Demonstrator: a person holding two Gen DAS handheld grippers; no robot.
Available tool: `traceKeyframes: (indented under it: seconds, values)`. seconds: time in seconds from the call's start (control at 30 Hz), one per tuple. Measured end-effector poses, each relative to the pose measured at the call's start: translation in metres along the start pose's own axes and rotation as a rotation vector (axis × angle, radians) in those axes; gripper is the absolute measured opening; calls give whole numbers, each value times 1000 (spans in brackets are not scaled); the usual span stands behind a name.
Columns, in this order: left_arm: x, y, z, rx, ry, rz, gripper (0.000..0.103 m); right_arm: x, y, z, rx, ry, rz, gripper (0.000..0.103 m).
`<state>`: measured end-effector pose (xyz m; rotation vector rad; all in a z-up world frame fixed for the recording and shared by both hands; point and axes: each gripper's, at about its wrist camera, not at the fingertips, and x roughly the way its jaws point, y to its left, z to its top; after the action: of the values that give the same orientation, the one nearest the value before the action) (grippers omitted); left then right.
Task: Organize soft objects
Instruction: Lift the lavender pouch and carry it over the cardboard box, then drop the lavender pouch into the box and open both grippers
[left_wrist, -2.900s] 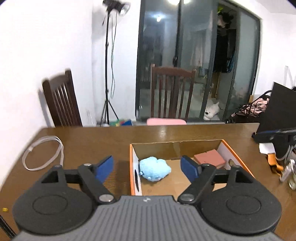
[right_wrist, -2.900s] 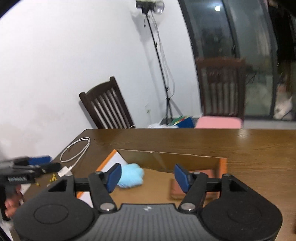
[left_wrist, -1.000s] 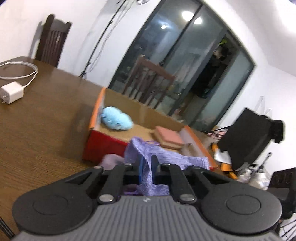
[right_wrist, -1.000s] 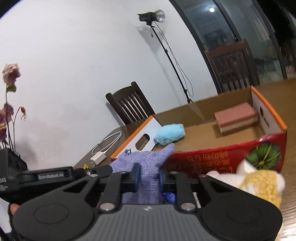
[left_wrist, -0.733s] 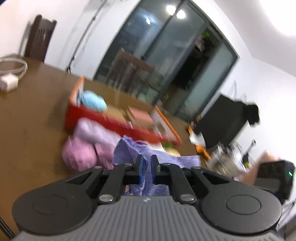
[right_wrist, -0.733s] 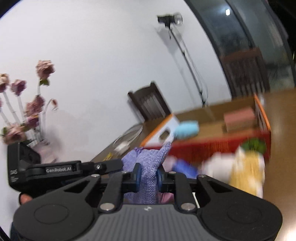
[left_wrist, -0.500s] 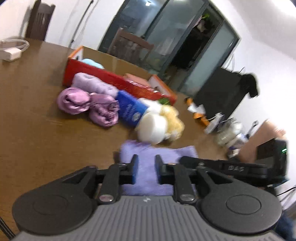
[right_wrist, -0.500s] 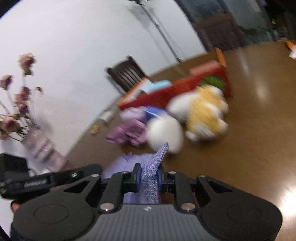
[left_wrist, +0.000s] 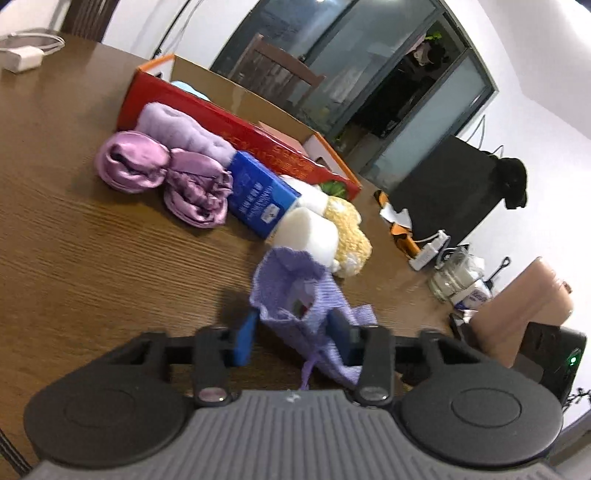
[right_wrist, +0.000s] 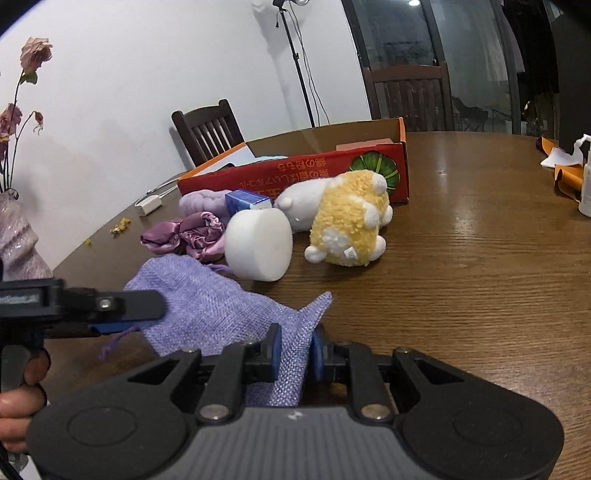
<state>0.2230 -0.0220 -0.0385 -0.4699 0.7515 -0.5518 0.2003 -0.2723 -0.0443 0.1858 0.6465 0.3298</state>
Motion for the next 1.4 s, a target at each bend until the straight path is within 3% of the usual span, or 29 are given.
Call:
traceKeyframes:
  seconds: [0.07,0.27,0.43,0.53,0.63,0.7,0.8,0.87,0.97,1.03,1.1,1.17,1.23,1.4]
  values:
    - [3,2,1,-16,6,-28,17,0,-1,1,6,-2,6,17]
    - [-10,-8,11,17,-19,-78,11,-8,-2,12,44,-22,85,17]
    - [-15,-20,59,87,-109,-114,11,-20,-5,58,72,-118,195,15]
    - [-5,-25,103,149,-185,-76,11,-15,-14,105,101,-177,277,15]
    - [5,-21,142,217,-254,-46,11,9,-6,155,4,-217,248,15]
    - [21,-14,167,247,-264,28,11,43,-3,188,-25,-191,252,15]
    - [50,-3,195,327,-241,179,11,104,-6,226,34,-99,303,15]
    - [69,10,207,346,-198,258,11,141,-1,241,21,-58,276,15]
    - [93,29,213,362,-117,382,15,196,6,251,19,35,224,15]
    - [98,36,207,414,-106,434,19,223,13,250,9,97,199,18]
    - [96,40,202,427,-112,447,38,242,19,246,-20,141,173,29]
    - [91,40,200,420,-111,423,45,248,21,241,-54,152,166,39]
    - [87,37,197,441,-106,391,47,245,23,237,-56,148,163,42]
    - [60,27,198,444,-149,423,50,208,20,242,-62,100,154,50]
